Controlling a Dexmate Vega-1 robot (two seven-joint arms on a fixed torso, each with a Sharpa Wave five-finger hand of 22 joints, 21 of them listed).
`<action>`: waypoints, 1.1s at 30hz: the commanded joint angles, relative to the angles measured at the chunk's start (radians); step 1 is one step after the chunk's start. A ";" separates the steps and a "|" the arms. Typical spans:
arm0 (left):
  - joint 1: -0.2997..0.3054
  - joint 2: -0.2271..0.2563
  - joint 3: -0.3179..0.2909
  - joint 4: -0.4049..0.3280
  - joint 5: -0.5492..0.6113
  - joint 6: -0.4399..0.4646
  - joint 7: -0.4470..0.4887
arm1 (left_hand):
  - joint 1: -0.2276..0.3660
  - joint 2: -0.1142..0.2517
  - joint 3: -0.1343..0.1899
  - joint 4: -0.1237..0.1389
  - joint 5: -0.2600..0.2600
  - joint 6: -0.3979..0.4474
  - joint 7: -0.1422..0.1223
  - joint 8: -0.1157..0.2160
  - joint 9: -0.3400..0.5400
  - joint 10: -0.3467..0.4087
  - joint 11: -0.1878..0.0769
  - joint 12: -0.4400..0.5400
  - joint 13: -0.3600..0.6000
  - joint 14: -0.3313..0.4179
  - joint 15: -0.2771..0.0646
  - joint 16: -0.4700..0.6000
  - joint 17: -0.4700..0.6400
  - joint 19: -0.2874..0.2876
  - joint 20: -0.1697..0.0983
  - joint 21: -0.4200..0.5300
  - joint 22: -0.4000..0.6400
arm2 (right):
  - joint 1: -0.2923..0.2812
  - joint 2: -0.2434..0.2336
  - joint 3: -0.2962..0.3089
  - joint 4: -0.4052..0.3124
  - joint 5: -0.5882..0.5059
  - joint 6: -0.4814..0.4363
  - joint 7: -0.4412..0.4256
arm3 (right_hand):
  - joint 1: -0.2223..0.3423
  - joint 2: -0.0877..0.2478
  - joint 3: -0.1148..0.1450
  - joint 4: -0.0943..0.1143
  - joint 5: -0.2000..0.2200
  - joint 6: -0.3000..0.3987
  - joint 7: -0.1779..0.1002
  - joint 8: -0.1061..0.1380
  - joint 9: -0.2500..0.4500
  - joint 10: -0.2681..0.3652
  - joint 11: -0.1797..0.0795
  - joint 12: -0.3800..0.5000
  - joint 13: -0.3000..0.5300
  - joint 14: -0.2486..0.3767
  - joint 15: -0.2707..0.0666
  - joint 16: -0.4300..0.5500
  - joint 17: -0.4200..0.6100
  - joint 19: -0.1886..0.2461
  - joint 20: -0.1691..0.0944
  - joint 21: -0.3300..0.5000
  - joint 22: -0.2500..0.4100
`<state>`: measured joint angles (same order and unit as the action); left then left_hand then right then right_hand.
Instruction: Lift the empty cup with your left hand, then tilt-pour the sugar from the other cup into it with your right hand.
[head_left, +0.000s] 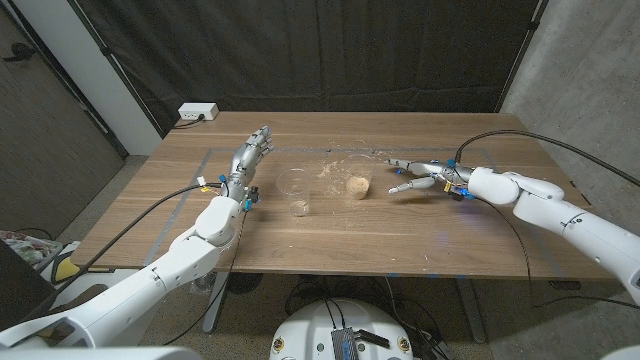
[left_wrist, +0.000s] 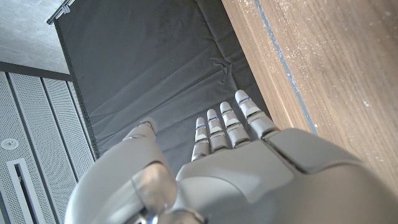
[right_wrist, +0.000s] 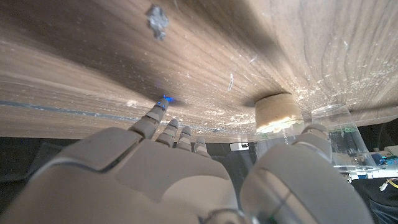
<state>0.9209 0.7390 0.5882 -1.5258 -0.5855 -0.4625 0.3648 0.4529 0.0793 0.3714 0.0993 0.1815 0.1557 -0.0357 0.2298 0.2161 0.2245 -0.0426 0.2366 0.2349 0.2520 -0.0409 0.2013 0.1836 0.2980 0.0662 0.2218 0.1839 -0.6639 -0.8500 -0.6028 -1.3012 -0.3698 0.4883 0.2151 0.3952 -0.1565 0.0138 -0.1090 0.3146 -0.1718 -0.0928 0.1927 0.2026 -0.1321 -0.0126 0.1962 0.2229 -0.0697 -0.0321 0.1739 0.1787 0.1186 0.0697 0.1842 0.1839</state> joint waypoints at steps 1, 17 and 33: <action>0.011 0.012 -0.006 0.012 -0.013 -0.014 -0.020 | 0.011 -0.004 0.001 -0.009 0.001 0.009 -0.002 0.005 0.002 0.005 -0.002 0.006 0.004 0.007 -0.040 0.004 0.005 0.008 -0.002 0.000 0.004 | -0.028 0.025 0.006 -0.053 0.067 -0.047 0.040 | 0.011 0.008 -0.003 -0.007 0.006 -0.046 0.003 0.005 0.002 -0.005 0.009 0.005 0.003 -0.005 0.005 0.006 0.002 -0.004 0.005 0.003 0.005; 0.009 0.020 -0.009 0.057 -0.042 -0.043 -0.073 | 0.012 -0.004 -0.001 -0.010 0.000 0.008 -0.004 0.002 0.002 0.009 -0.002 0.004 0.004 0.011 -0.042 0.002 0.005 0.006 -0.002 -0.002 0.004 | -0.039 0.097 -0.004 -0.038 0.135 -0.045 0.036 | 0.022 0.028 -0.001 -0.005 0.013 -0.035 0.007 0.014 0.005 0.006 0.012 0.017 0.006 0.008 0.006 0.013 0.003 -0.003 0.014 0.009 0.006; 0.012 0.030 -0.016 0.080 -0.071 -0.069 -0.108 | 0.012 -0.004 -0.002 -0.010 0.000 0.011 -0.004 0.002 0.002 0.010 -0.002 0.002 0.004 0.012 -0.042 0.001 0.005 -0.004 -0.004 -0.006 0.005 | -0.080 0.134 0.000 -0.069 0.156 -0.066 -0.011 | 0.033 0.043 0.002 -0.006 0.016 -0.026 0.010 0.020 0.006 0.008 0.019 0.022 0.007 0.014 0.011 0.015 0.003 -0.002 0.021 0.012 0.007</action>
<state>0.9303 0.7627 0.5766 -1.4611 -0.6377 -0.5162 0.2796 0.4632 0.0689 0.3672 0.0951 0.1815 0.1609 -0.0409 0.2298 0.2161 0.2266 -0.0446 0.2360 0.2347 0.2519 -0.0408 0.2013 0.1835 0.2952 0.0634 0.2203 0.1839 -0.7201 -0.7427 -0.6043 -1.3520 -0.2305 0.4317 0.2284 0.4265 -0.1252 0.0139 -0.1090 0.3256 -0.1716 -0.0927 0.2073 0.2074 -0.1284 0.0016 0.2076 0.2261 -0.0589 -0.0213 0.1853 0.1793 0.1154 0.0806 0.1918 0.1885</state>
